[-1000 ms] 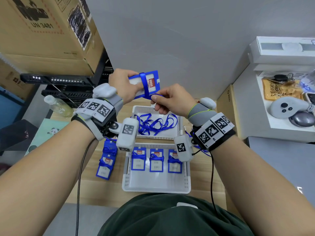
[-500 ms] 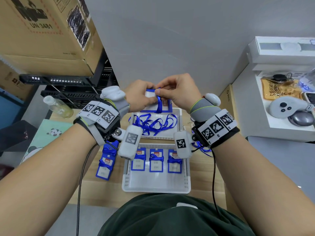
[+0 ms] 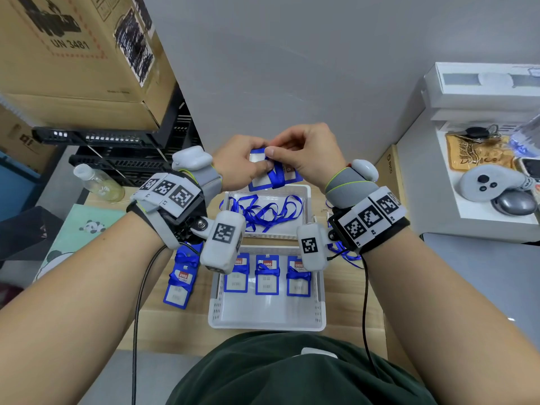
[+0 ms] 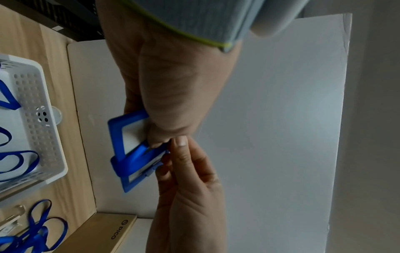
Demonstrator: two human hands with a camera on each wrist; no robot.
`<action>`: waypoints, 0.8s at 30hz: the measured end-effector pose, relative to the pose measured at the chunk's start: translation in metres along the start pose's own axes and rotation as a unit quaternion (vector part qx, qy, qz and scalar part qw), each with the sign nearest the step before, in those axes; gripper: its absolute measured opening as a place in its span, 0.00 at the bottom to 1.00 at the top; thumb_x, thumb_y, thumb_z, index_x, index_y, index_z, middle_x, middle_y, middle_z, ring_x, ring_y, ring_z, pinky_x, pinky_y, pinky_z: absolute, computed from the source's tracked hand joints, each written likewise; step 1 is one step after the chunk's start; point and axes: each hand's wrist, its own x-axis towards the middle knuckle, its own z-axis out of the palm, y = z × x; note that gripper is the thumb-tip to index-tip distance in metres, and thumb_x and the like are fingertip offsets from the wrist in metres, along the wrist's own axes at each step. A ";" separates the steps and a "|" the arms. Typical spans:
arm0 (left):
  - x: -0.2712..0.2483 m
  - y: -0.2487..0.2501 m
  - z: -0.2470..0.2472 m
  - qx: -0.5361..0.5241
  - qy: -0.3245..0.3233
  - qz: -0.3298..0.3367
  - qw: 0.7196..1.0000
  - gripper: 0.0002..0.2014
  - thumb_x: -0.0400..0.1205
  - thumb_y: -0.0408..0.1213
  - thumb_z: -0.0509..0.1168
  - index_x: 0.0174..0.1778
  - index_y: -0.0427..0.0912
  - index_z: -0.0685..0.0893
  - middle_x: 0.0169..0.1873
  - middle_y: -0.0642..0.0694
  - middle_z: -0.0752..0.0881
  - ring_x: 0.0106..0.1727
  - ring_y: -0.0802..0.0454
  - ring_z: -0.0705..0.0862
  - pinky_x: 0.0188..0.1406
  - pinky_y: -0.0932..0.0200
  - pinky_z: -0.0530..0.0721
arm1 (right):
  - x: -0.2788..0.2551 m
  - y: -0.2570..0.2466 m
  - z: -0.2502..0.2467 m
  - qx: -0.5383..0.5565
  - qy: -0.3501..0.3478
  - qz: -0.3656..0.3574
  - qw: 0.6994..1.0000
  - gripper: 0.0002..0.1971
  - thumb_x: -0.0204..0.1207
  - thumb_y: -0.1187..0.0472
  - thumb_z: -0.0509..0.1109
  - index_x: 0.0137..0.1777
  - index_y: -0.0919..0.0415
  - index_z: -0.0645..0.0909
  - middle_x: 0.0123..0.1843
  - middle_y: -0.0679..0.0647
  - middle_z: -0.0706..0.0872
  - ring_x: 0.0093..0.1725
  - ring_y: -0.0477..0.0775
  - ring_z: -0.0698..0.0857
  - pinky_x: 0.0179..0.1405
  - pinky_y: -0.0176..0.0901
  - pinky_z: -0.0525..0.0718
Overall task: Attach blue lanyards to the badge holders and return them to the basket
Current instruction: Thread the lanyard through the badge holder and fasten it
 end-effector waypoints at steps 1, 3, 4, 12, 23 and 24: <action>0.000 -0.001 0.000 -0.009 0.003 -0.002 1.000 0.10 0.81 0.36 0.67 0.57 0.51 0.86 0.45 0.48 0.90 0.48 0.50 0.86 0.50 0.55 0.83 | 0.000 0.001 -0.001 -0.018 0.010 0.002 1.000 0.06 0.67 0.59 0.83 0.40 0.53 0.88 0.35 0.51 0.91 0.32 0.42 0.87 0.44 0.44 0.90; 0.001 -0.004 -0.002 -0.037 0.015 -0.013 0.999 0.14 0.81 0.39 0.67 0.63 0.53 0.85 0.51 0.50 0.90 0.53 0.50 0.88 0.58 0.49 0.84 | 0.000 0.004 -0.001 -0.063 0.019 0.015 0.998 0.10 0.65 0.54 0.85 0.41 0.54 0.87 0.33 0.48 0.89 0.29 0.40 0.84 0.41 0.41 0.88; 0.002 -0.005 -0.002 -0.058 0.019 -0.022 0.998 0.14 0.81 0.40 0.66 0.63 0.54 0.84 0.52 0.50 0.90 0.53 0.50 0.88 0.60 0.46 0.84 | 0.000 0.006 -0.001 -0.081 0.017 0.026 0.996 0.12 0.63 0.51 0.85 0.41 0.53 0.87 0.32 0.47 0.88 0.28 0.39 0.83 0.40 0.39 0.87; 0.002 -0.002 0.001 -0.071 0.036 -0.031 0.996 0.17 0.84 0.34 0.64 0.68 0.49 0.82 0.54 0.48 0.89 0.55 0.49 0.88 0.61 0.45 0.84 | 0.002 0.008 0.005 -0.126 0.005 0.064 0.990 0.05 0.68 0.57 0.78 0.33 0.53 0.86 0.28 0.48 0.87 0.32 0.48 0.86 0.47 0.51 0.90; 0.004 -0.007 -0.004 -0.060 0.072 -0.058 0.994 0.18 0.71 0.39 0.78 0.57 0.50 0.88 0.41 0.41 0.91 0.45 0.42 0.90 0.50 0.41 0.88 | -0.006 0.006 0.004 -0.004 -0.083 0.039 0.996 0.04 0.74 0.63 0.77 0.39 0.58 0.85 0.33 0.54 0.86 0.31 0.45 0.82 0.36 0.35 0.81; 0.004 -0.008 -0.005 -0.058 0.067 -0.059 0.994 0.19 0.70 0.38 0.79 0.56 0.51 0.88 0.39 0.39 0.91 0.43 0.41 0.90 0.49 0.41 0.88 | -0.007 0.006 0.002 -0.007 -0.092 0.030 0.995 0.03 0.75 0.64 0.77 0.41 0.60 0.85 0.34 0.53 0.86 0.30 0.43 0.81 0.35 0.32 0.79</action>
